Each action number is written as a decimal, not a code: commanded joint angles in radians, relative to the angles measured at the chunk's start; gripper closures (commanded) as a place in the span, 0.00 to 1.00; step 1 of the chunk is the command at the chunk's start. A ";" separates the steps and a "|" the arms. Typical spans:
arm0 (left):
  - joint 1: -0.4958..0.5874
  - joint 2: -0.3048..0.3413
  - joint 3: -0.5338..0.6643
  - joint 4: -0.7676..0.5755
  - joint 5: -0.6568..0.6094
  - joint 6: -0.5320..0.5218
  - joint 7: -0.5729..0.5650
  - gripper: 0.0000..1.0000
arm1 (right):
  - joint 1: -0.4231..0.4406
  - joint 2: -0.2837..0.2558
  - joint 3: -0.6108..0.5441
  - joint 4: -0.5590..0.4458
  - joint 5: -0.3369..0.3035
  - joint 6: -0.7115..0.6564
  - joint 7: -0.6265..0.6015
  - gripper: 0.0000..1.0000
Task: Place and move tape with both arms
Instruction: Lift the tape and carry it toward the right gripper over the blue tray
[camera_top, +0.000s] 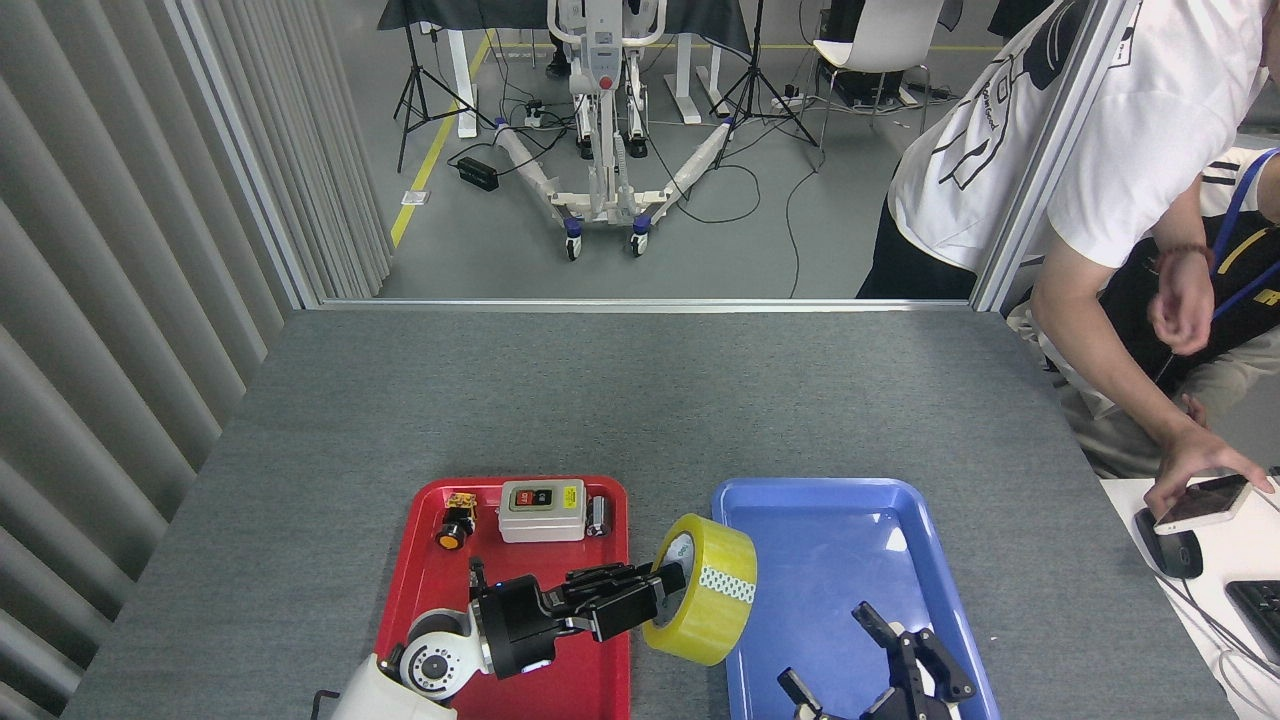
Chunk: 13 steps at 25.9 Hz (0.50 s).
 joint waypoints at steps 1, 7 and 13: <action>0.014 -0.018 -0.001 0.005 -0.002 -0.001 0.000 1.00 | -0.033 0.007 0.085 -0.002 0.042 0.012 0.000 0.01; 0.034 -0.038 -0.002 0.024 -0.010 -0.001 0.000 1.00 | -0.038 0.052 0.159 -0.004 0.108 0.018 0.002 0.01; 0.036 -0.044 -0.024 0.027 -0.011 -0.001 -0.002 1.00 | -0.031 0.068 0.185 -0.002 0.130 0.014 0.002 0.52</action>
